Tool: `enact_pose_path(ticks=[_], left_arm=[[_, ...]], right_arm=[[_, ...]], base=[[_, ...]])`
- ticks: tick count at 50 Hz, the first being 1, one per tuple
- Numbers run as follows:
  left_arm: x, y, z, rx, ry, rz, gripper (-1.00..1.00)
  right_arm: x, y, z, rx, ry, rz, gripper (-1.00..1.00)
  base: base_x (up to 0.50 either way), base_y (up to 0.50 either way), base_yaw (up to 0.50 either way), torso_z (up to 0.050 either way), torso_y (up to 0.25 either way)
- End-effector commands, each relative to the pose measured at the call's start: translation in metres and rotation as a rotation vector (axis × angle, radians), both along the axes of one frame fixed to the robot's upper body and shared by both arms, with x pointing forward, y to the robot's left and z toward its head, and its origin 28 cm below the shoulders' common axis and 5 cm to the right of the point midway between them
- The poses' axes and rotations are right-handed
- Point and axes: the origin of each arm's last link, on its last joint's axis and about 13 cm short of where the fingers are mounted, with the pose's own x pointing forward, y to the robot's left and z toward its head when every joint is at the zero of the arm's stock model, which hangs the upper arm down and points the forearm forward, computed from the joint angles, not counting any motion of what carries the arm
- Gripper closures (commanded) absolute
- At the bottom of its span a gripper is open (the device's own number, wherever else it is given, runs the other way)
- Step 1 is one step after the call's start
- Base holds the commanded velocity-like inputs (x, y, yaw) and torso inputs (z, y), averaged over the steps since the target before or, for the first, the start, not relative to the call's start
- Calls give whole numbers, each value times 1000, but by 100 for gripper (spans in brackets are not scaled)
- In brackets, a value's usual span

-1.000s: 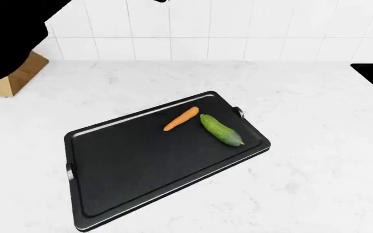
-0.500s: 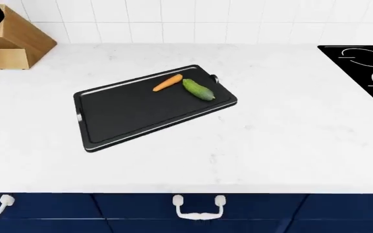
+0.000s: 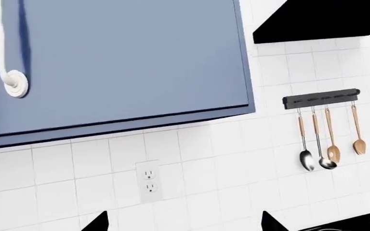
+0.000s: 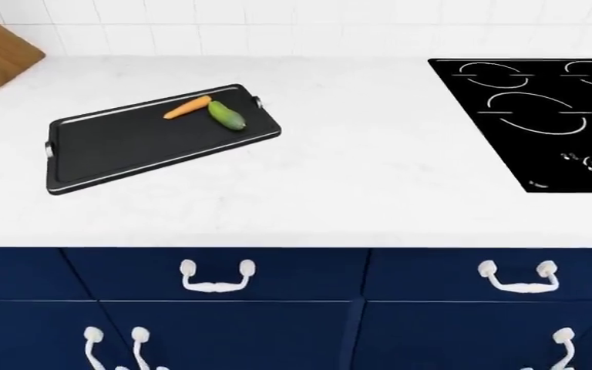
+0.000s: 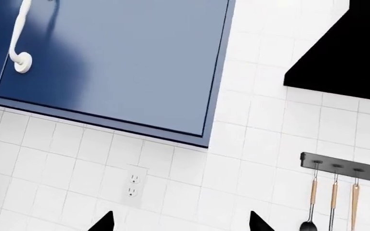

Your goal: Place the two vegetables and bowl onto the tray for setting up a vegetable dip station.

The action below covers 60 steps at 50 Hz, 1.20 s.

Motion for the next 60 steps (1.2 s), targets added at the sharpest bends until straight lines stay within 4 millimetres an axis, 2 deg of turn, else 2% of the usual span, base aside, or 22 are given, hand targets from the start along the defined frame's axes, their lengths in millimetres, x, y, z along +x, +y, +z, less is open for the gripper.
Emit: enact_pose_path(ticks=[1, 60], left_arm=[[-2, -1, 2, -1, -9, -3, -100], [-3, -5, -1, 14, -5, -6, -100]], right_arm=[[1, 0, 0, -11, -7, 2, -100], [-1, -2, 1, -36, -13, 47, -100]], base=[[-198, -500, 0, 0, 0], [-25, -500, 0, 0, 0]])
